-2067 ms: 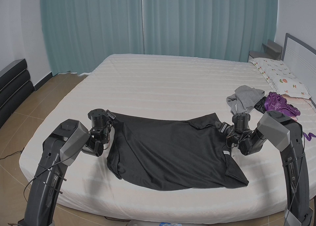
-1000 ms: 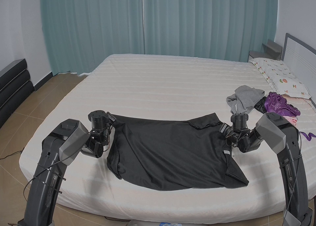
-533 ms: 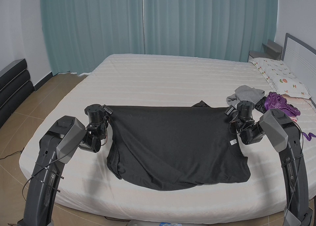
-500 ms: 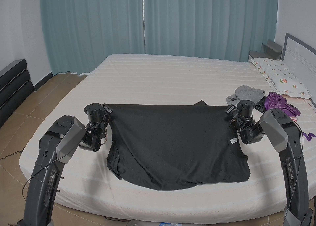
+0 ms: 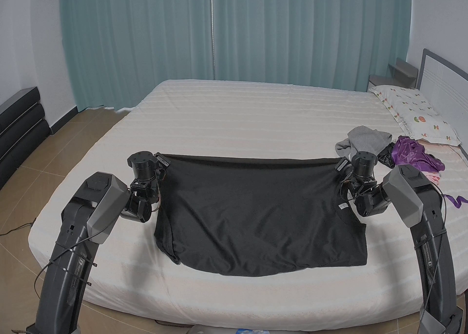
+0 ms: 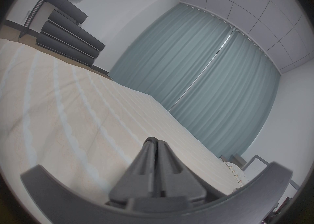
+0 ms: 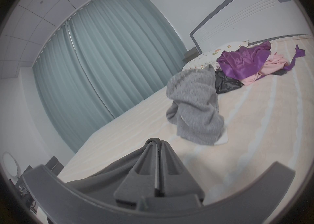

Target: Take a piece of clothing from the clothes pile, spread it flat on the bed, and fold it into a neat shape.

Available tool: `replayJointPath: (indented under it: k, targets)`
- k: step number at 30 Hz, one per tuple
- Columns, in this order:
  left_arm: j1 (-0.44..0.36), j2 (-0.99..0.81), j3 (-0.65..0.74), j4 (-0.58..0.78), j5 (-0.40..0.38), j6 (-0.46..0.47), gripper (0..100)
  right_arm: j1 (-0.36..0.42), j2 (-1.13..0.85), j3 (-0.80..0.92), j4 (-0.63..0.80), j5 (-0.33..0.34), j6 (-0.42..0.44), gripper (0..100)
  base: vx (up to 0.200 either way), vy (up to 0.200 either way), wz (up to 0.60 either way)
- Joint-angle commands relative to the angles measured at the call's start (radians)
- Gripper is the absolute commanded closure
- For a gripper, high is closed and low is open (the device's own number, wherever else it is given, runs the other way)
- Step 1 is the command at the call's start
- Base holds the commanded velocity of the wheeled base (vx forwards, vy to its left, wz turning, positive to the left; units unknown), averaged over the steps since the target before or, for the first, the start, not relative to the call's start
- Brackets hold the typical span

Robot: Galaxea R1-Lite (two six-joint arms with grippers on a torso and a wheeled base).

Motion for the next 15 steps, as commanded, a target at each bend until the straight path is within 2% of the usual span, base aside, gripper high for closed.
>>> replayJointPath:
  k: [1,2,9,12,15]
  targets:
    - [-0.003,0.016,-0.001,0.003,0.000,0.000,0,0.010,0.023,0.022,-0.006,0.002,-0.001,100,0.000,0.000,0.00]
    - [-0.003,0.016,-0.001,0.003,0.000,0.000,0,0.010,0.023,0.022,-0.006,0.002,-0.001,0,0.000,0.000,0.00]
    - [-0.001,-0.007,0.077,0.034,0.003,-0.004,0,-0.013,-0.066,0.138,-0.011,0.022,0.010,0,0.000,0.000,0.00]
    - [0.005,-0.102,0.219,0.029,0.001,-0.028,0,-0.038,-0.175,0.292,-0.014,0.063,0.062,0,0.000,0.000,0.00]
    - [0.014,-0.223,0.397,0.025,-0.029,-0.097,0,-0.040,-0.280,0.448,-0.012,0.106,0.146,0,0.000,0.000,0.00]
